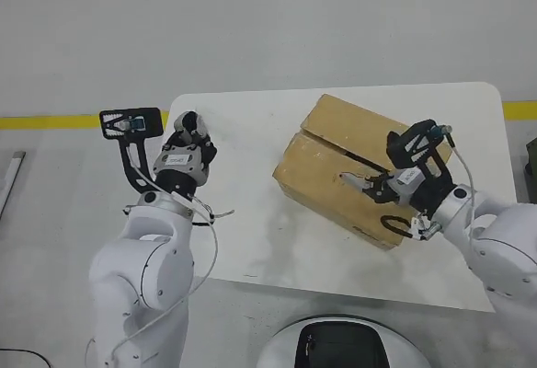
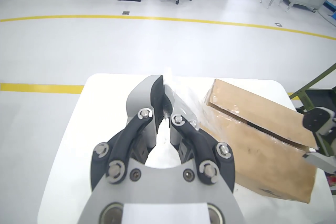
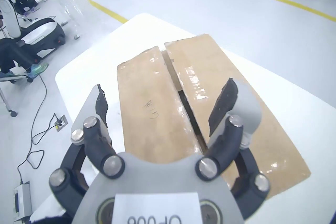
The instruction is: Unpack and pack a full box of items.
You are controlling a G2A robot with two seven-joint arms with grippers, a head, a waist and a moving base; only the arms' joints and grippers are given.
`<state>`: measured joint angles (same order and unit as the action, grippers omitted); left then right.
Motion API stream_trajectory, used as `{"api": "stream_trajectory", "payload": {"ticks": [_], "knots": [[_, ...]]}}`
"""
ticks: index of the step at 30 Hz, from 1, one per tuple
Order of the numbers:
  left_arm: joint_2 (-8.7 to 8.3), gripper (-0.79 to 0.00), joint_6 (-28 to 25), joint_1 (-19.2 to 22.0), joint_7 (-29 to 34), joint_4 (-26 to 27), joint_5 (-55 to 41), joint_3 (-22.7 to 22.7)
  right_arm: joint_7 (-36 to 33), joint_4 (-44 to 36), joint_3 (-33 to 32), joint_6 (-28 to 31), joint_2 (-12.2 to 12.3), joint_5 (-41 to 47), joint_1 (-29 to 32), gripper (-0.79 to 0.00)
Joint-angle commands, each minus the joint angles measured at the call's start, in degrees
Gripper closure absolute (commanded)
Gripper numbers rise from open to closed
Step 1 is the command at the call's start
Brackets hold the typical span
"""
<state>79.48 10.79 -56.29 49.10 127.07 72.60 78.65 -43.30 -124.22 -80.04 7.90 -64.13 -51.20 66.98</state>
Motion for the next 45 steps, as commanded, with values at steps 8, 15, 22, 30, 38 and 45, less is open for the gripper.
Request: {"api": "stream_trajectory", "payload": {"ticks": [8, 15, 22, 30, 38, 45], "knots": [[0.03, 0.000, -0.91, 0.19, 0.74, 1.65, -1.66, -1.36, 0.27, 0.70, 6.37, 0.50, -0.57, 1.04, -2.79, -0.785], [0.00, 0.000, -1.18, -0.15, 1.09, 2.02, -2.10, -2.02, 1.12, 3.66, 11.42, -0.87, -1.34, -0.32, -7.19, -0.751], [-0.07, 0.000, -1.56, -0.54, 1.64, 2.28, -2.26, -2.25, 1.86, 6.63, 15.43, -2.75, -2.24, -1.61, -11.58, -0.471], [-0.17, 0.000, -1.96, -0.83, 2.03, 2.40, -2.55, -2.16, 1.99, 9.30, 18.74, -4.40, -3.09, -4.09, -14.67, -0.366], [-0.34, 0.000, -2.36, -1.67, 2.69, 2.47, -2.21, -1.78, 2.03, 8.75, 19.89, -4.15, -3.43, -8.19, -15.41, -0.379], [-0.44, 0.000, -2.83, -2.00, 2.96, 2.38, -2.25, -1.97, 2.45, 8.02, 19.31, -3.76, -3.53, -10.51, -15.14, -0.622]]}}
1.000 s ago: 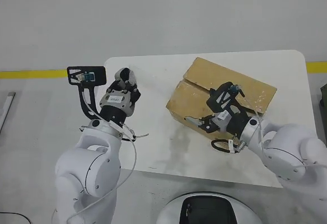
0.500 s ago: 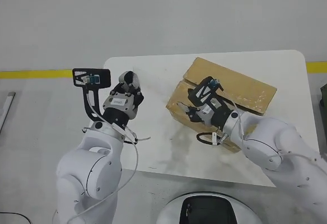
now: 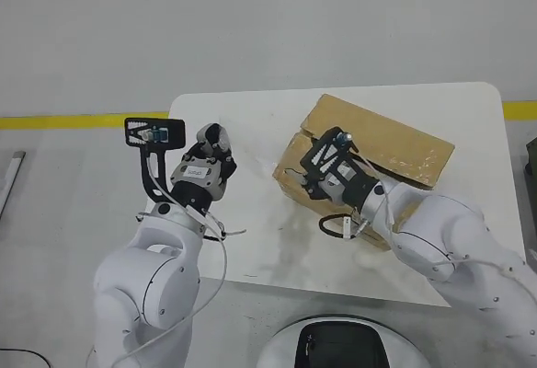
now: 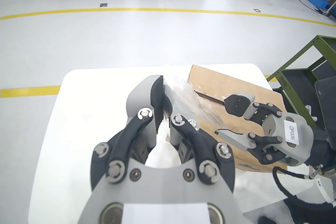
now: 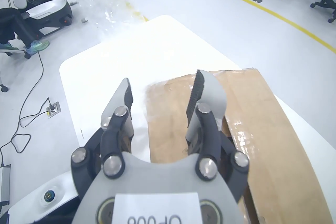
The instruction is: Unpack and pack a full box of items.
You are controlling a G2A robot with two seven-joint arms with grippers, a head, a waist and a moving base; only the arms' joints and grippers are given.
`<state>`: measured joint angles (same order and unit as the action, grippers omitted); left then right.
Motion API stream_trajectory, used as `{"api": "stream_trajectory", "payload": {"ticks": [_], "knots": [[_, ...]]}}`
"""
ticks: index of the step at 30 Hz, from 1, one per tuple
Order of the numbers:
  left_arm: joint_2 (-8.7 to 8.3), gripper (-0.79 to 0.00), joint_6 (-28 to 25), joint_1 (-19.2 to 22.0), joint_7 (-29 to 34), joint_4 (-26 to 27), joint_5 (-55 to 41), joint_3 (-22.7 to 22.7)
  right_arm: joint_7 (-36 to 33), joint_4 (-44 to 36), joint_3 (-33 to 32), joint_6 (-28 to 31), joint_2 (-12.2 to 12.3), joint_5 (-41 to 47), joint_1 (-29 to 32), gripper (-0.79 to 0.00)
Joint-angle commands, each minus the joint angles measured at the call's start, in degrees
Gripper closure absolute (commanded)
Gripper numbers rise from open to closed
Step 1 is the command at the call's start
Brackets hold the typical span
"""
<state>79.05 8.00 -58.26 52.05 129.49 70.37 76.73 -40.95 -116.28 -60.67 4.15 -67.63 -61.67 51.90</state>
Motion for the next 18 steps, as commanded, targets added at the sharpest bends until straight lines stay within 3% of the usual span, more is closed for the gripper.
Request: {"api": "stream_trajectory", "payload": {"ticks": [1, 4, 14, 18], "knots": [[-0.02, 0.000, -0.15, -0.08, 0.06, -0.08, -0.09, -0.13, 0.15, 0.17, -0.07, 0.13, -0.08, -0.12, -0.16, -0.579], [-0.06, 0.000, -0.17, -0.18, 0.08, -0.09, -0.07, -0.19, 0.19, 0.66, 0.01, 0.44, -0.23, -0.29, -0.54, -0.376], [-0.18, 0.000, -0.05, -0.37, 0.37, 0.18, 0.25, -0.07, 0.25, 1.62, 0.66, 0.92, -0.79, -0.66, -1.39, -0.052], [-0.22, 0.000, -0.13, -0.31, 0.52, 0.16, 0.32, -0.08, 0.10, 1.71, 0.39, 1.14, -0.89, -0.80, -1.21, 0.000]]}}
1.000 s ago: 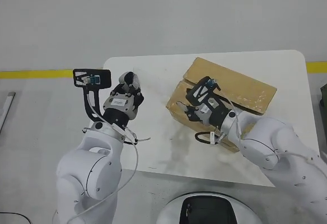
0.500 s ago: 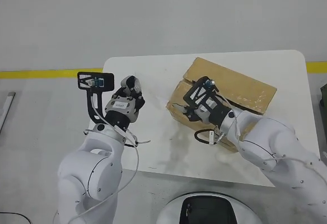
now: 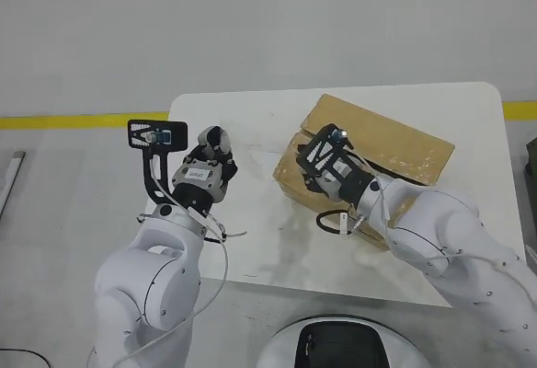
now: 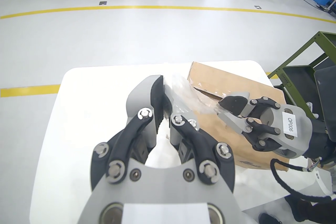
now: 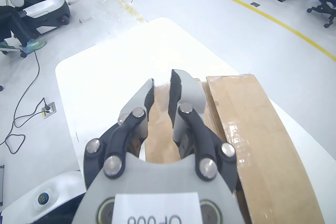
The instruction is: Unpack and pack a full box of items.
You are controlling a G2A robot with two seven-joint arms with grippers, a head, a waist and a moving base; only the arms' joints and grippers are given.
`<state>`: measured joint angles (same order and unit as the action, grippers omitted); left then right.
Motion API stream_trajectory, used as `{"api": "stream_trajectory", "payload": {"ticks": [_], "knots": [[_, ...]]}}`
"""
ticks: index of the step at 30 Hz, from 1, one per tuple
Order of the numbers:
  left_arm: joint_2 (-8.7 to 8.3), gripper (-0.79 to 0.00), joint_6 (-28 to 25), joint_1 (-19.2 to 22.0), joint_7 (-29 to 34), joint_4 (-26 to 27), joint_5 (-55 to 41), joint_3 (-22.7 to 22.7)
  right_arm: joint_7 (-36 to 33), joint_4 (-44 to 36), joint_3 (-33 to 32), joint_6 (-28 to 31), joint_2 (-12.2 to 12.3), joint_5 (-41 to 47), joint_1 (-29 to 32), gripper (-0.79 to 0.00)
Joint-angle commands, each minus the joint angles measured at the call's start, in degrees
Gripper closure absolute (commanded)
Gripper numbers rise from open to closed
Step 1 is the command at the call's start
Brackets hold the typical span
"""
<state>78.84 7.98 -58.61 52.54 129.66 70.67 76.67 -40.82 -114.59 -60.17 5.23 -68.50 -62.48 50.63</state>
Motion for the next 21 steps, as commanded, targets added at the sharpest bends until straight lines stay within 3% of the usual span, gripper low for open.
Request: {"api": "stream_trajectory", "payload": {"ticks": [1, 4, 5, 6, 7, 16, 21], "knots": [[-0.02, 0.000, -0.13, 0.07, 0.02, -0.06, 0.01, -0.01, -0.12, 0.03, -0.25, 0.10, -0.04, 0.21, 0.13, 0.000], [-0.04, 0.000, -0.20, 0.17, -0.03, -0.26, -0.10, -0.10, -0.66, -0.13, -0.79, 0.56, -0.09, 0.88, 0.11, 0.000], [-0.06, -0.142, -0.43, 0.23, 0.01, -0.38, -0.14, -0.15, -0.96, -0.22, -1.09, 0.42, -0.13, 1.85, 0.15, 0.000], [-0.08, -0.619, -0.61, 0.27, 0.09, -0.55, -0.07, -0.17, -1.73, -0.42, -1.39, 0.61, -0.16, 3.26, 0.09, 0.000], [-0.10, -0.785, -0.78, 0.30, 0.17, -0.69, 0.04, -0.20, -3.03, -0.57, -1.73, 1.23, -0.13, 4.20, -0.18, 0.000], [-0.45, -0.785, -1.57, 0.14, 0.41, -3.27, 4.93, 0.54, -23.08, -1.10, -5.95, -0.44, 0.06, 21.33, -4.63, 0.000], [-0.61, -0.785, -1.98, -0.09, -0.11, -4.56, 6.60, 1.33, -28.09, -0.55, -8.49, -5.10, 0.16, 29.48, -5.75, 0.000]]}}
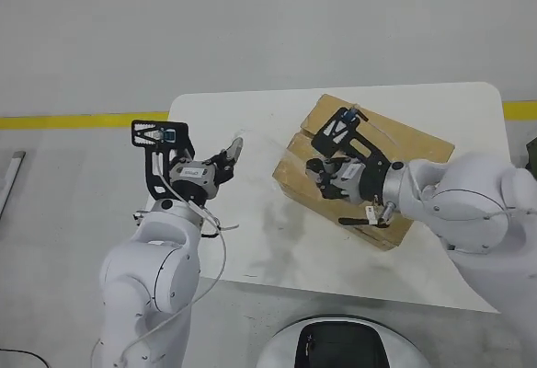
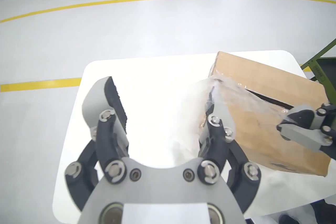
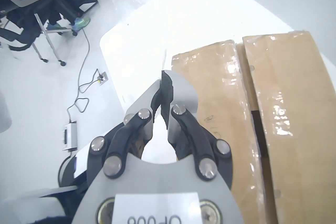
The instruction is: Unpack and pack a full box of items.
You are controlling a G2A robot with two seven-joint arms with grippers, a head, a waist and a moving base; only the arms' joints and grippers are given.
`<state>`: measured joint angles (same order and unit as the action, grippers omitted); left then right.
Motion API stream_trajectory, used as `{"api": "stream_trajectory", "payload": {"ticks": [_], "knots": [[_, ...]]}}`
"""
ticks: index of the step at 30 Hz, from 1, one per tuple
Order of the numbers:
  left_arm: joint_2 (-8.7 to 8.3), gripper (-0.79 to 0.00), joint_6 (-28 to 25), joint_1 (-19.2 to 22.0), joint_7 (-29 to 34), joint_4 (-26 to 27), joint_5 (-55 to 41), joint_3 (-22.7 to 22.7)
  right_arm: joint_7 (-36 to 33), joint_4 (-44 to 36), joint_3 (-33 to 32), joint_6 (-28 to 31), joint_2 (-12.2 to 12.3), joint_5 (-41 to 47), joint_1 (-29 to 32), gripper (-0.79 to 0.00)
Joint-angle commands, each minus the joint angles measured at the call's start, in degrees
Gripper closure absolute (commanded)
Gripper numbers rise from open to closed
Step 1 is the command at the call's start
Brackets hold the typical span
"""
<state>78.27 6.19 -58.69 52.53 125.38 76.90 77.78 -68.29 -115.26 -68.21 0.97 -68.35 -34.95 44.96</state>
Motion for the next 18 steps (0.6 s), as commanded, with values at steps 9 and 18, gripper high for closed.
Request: {"api": "stream_trajectory", "payload": {"ticks": [9, 18], "knots": [[-0.43, -0.785, -2.59, 0.24, -1.13, -3.35, 7.84, 0.02, -2.05, 2.03, -5.49, -11.50, 0.23, 16.20, 1.26, 0.000], [-0.52, -0.785, -3.04, -0.39, -1.52, -4.27, 10.73, 0.12, -0.81, 1.14, -7.85, -13.43, 0.95, 18.45, 3.28, 0.000]]}}
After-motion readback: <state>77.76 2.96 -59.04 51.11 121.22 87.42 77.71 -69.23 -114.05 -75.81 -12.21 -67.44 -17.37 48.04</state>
